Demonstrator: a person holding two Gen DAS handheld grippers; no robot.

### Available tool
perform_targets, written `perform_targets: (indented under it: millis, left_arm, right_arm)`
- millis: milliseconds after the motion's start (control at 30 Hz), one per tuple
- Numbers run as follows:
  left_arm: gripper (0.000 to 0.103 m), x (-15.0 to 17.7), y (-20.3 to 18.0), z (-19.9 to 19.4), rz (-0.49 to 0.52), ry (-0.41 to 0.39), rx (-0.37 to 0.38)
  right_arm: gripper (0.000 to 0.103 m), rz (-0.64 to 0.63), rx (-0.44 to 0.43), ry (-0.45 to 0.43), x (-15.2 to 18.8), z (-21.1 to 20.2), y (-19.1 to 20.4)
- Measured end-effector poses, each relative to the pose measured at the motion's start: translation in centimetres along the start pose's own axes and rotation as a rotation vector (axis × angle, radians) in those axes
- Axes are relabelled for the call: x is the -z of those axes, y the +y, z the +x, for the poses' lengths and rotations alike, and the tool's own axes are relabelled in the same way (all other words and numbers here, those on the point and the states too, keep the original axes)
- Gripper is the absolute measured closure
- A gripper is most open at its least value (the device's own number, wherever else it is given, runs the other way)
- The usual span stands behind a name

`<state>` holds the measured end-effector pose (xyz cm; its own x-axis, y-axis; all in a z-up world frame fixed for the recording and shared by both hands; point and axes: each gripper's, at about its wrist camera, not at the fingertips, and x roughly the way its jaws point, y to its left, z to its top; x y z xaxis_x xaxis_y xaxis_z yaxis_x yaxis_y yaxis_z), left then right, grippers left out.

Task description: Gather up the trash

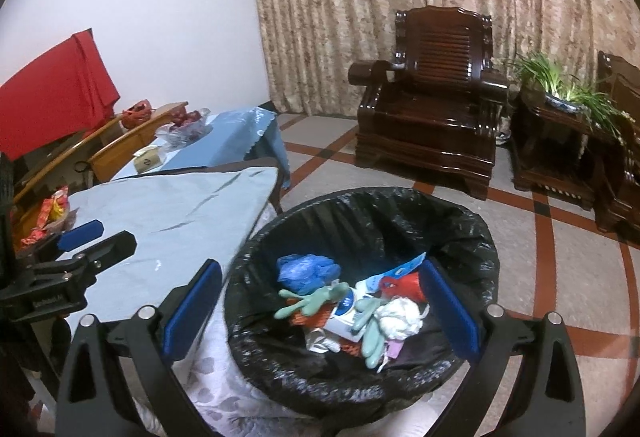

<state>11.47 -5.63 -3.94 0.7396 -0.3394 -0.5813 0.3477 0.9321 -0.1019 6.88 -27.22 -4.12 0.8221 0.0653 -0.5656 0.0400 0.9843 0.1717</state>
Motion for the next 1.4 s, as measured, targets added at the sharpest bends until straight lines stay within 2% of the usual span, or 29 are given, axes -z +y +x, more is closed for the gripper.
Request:
perform_targets:
  millis: [367,633,1400]
  left_arm:
    - [0.007,0.0,0.1,-5.1,-0.003,-0.065,-0.021]
    - [0.007,-0.5,-0.2,-7.4,0.004,-0.107,-0.028]
    - [0.007,-1.3,0.4,-9.4,0.006,-0.139,-0.041]
  right_arm:
    - [0.006,-0.050,-0.020,-0.044,-0.5,-3.0,2.7]
    - [0.006,-0.065,-0.036,-0.074,-1.5,-4.8,3.6]
    - [0.006,-0.100,-0.050,-0.105,-2.4,-5.8,5.0]
